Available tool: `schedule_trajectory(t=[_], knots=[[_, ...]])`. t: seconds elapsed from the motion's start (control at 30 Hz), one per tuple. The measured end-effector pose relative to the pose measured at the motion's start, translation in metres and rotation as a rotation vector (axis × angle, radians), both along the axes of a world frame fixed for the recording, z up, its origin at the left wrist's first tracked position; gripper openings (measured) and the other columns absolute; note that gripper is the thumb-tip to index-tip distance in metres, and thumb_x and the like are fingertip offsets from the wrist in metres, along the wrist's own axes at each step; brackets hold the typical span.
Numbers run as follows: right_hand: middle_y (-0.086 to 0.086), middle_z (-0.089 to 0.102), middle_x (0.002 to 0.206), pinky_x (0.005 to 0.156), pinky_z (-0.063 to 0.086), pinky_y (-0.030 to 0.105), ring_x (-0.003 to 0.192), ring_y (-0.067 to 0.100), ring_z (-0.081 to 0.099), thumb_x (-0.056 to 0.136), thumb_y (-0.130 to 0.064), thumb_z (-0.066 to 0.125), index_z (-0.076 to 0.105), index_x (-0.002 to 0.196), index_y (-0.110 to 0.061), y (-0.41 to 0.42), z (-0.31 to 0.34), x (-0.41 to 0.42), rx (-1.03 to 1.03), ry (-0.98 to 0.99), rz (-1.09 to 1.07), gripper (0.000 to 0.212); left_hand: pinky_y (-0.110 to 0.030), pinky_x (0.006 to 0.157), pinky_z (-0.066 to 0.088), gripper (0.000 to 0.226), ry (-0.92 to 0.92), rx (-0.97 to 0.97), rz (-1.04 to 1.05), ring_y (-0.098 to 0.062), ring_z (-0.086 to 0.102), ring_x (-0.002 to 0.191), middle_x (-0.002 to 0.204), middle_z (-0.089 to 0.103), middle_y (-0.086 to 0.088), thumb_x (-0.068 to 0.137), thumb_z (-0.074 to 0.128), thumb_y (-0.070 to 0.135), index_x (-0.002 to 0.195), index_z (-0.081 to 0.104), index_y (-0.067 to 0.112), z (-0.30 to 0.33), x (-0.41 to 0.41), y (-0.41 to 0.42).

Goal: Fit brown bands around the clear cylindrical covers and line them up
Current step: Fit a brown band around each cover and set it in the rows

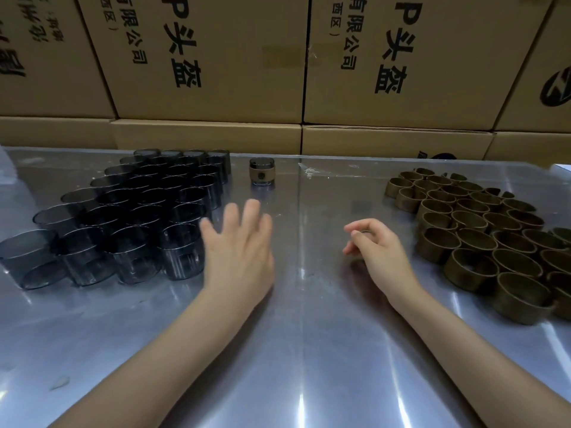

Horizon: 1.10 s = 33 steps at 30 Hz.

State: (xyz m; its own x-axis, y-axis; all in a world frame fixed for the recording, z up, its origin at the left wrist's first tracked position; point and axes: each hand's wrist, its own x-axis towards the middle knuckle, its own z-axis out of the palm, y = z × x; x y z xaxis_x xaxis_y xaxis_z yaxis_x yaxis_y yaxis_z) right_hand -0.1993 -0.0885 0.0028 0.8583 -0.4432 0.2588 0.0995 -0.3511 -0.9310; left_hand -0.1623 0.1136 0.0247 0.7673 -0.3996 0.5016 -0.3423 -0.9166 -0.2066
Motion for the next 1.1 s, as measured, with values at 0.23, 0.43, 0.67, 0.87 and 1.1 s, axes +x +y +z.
schedule_trajectory(t=[0.23,0.43,0.67,0.87,1.1], knots=[[-0.008,0.066,0.060,0.079,0.048,0.035,0.072,0.017,0.065,0.096,-0.009,0.048,0.059,0.086,-0.025,0.002,0.002,0.001,-0.097,0.050,0.040,0.021,-0.033,0.070,0.027,0.032,0.041,0.088,0.161,-0.026,0.033,0.111,0.137,0.015,-0.007,0.090,0.051,0.014,0.118,0.037,0.018,-0.007,0.018,0.014],[-0.006,0.067,0.062,0.075,0.050,0.033,0.068,0.009,0.065,0.093,-0.008,0.052,0.059,0.086,-0.028,0.002,0.001,0.005,-0.140,0.064,0.048,0.022,-0.033,0.052,0.041,0.040,-0.124,-0.118,-0.424,-0.032,0.058,0.075,0.116,0.045,-0.011,0.070,0.035,0.005,0.090,0.068,0.009,-0.004,0.001,-0.020],[-0.008,0.067,0.099,0.092,0.050,0.038,0.100,0.016,0.063,0.073,-0.013,0.060,0.060,0.099,-0.031,0.005,0.006,0.002,-0.232,0.097,0.326,0.031,-0.042,0.106,0.030,0.067,0.082,-0.396,-0.735,-0.024,0.035,0.123,0.136,0.026,0.000,0.072,0.053,0.026,0.137,0.044,0.015,-0.017,-0.007,-0.037],[-0.009,0.063,0.120,0.108,0.040,0.038,0.116,0.005,0.057,0.075,-0.019,0.065,0.054,0.116,-0.036,0.004,0.006,0.000,-0.210,0.127,0.415,0.046,-0.018,0.098,0.034,0.096,0.587,-0.838,-0.546,-0.014,0.045,0.124,0.139,0.038,0.005,0.078,0.071,0.023,0.150,0.008,0.020,-0.019,0.010,-0.039],[-0.015,0.059,0.130,0.104,0.041,0.044,0.124,0.010,0.052,0.061,-0.062,0.070,0.041,0.132,-0.035,0.010,0.006,-0.004,-0.423,0.178,0.331,0.082,-0.038,0.110,0.039,0.089,0.843,-1.093,-0.572,-0.014,0.051,0.126,0.134,0.053,0.001,0.066,0.069,0.041,0.145,0.032,0.022,-0.021,0.020,-0.040]])
